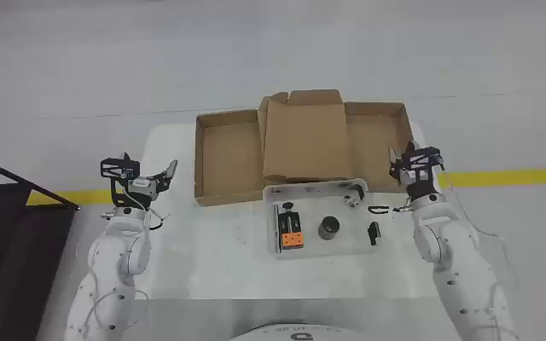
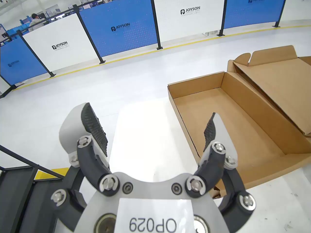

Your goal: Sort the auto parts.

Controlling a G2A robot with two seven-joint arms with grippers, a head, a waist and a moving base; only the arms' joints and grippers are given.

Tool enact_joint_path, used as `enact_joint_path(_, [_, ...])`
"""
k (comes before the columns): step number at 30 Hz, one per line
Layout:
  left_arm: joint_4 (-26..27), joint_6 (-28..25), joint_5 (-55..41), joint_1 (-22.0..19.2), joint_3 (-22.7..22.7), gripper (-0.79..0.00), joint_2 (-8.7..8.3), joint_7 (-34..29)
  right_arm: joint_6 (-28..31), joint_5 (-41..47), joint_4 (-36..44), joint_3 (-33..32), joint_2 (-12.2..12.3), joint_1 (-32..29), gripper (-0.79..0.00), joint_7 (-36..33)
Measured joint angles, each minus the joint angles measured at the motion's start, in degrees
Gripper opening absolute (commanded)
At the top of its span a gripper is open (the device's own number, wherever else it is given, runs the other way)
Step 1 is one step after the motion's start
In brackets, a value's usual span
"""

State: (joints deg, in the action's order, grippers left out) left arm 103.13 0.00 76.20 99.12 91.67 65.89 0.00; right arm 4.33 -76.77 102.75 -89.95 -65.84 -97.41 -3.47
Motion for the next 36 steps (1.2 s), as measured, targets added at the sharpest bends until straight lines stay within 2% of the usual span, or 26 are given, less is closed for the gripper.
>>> enact_joint_path(11, [0.00, 0.00, 0.00, 0.00, 0.00, 0.000, 0.00, 0.00, 15.59, 0.52, 0.32, 1.61, 0.75, 3.29, 0.000, -11.96])
enact_joint_path(19, [0.00, 0.00, 0.00, 0.00, 0.00, 0.000, 0.00, 0.00, 16.37, 1.33, 0.34, 1.83, 0.81, 3.14, 0.000, -11.59])
enact_joint_path(20, [0.00, 0.00, 0.00, 0.00, 0.00, 0.000, 0.00, 0.00, 17.93, 2.66, 0.18, 1.69, 0.96, 3.02, 0.000, -11.45])
enact_joint_path(23, [0.00, 0.00, 0.00, 0.00, 0.00, 0.000, 0.00, 0.00, 29.66, 8.04, -0.81, 0.00, 1.72, 3.35, -0.006, -12.67])
enact_joint_path(25, [0.00, 0.00, 0.00, 0.00, 0.00, 0.000, 0.00, 0.00, 38.63, 11.36, -1.60, -0.99, 2.24, 3.82, -0.203, -13.99])
enact_joint_path(27, [0.00, 0.00, 0.00, 0.00, 0.00, 0.000, 0.00, 0.00, 46.44, 13.65, -2.15, -2.04, 2.85, 4.35, -0.237, -15.77])
enact_joint_path(28, [0.00, 0.00, 0.00, 0.00, 0.00, 0.000, 0.00, 0.00, 49.38, 14.20, -2.30, -2.32, 3.11, 4.60, -0.308, -16.69])
enact_joint_path(30, [0.00, 0.00, 0.00, 0.00, 0.00, 0.000, 0.00, 0.00, 53.54, 14.78, -2.01, -2.25, 3.74, 5.05, -0.345, -19.12])
enact_joint_path(34, [0.00, 0.00, 0.00, 0.00, 0.00, 0.000, 0.00, 0.00, 53.69, 14.74, 0.15, -0.75, 4.95, 5.09, -0.348, -22.97])
enact_joint_path(36, [0.00, 0.00, 0.00, 0.00, 0.00, 0.000, 0.00, 0.00, 53.66, 14.27, 1.07, 0.09, 5.49, 5.18, -0.382, -24.40])
